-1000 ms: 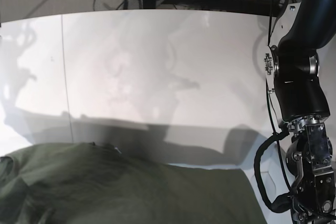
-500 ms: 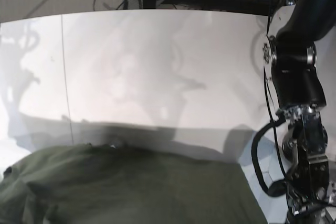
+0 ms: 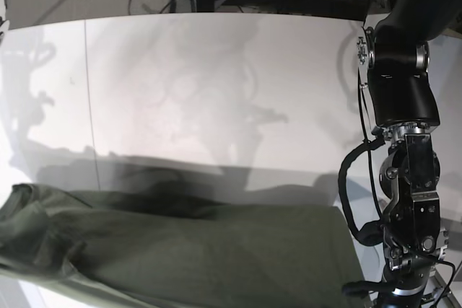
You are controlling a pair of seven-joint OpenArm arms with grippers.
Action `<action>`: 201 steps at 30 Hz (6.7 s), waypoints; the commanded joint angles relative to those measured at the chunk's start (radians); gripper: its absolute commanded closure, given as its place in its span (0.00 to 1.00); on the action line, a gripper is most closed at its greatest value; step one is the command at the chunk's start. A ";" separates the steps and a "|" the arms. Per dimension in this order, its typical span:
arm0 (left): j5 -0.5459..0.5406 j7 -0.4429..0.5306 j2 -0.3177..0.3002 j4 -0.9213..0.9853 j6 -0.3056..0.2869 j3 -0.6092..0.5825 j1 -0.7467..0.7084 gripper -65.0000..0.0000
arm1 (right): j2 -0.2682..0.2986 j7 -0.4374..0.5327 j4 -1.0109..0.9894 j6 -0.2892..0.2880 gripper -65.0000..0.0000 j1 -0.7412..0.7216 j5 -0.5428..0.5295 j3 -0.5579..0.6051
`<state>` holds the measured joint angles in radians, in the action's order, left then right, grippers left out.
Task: Layout the t-shirt on the table in an organized manner, then fold the t-shirt properly
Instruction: 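Swing the lifted shirt through the air with both grippers, then lay the shirt flat on the table, dragging it with both grippers, then open both grippers and release the shirt shoulders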
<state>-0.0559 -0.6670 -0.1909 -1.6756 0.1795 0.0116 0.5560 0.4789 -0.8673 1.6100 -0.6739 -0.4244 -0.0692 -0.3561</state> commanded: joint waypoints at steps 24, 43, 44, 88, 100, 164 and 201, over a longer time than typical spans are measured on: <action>0.024 0.209 -0.012 0.279 0.004 0.003 0.086 1.00 | 0.031 0.234 -0.451 0.010 1.00 -0.207 0.012 0.001; 0.014 0.261 -0.049 0.306 0.004 -0.172 0.431 1.00 | 0.102 0.343 -0.439 0.003 1.00 -0.569 0.012 0.164; 0.014 0.261 -0.049 0.291 0.004 -0.172 0.428 1.00 | 0.102 0.342 -0.409 0.003 1.00 -0.569 0.012 0.160; 0.026 0.451 -0.101 0.409 0.005 -0.181 -0.514 1.00 | -0.139 0.336 -0.564 0.004 1.00 0.143 0.012 -0.122; 0.024 0.448 -0.083 0.420 0.007 -0.183 -0.457 1.00 | -0.105 0.512 -0.841 0.010 1.00 -0.070 0.012 0.174; 0.026 0.451 -0.088 0.403 0.007 -0.183 -0.574 1.00 | -0.328 0.096 -0.168 0.010 1.00 0.526 0.006 -0.139; 0.327 0.447 -0.074 0.340 0.007 -0.174 -0.724 1.00 | -0.408 0.032 0.066 0.003 1.00 0.844 0.009 -0.165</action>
<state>0.2615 -0.2329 -0.2554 -1.3178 0.1757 -0.1650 -0.1715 0.0608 -0.8417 1.6562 -0.6670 0.4164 -0.0551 -0.5171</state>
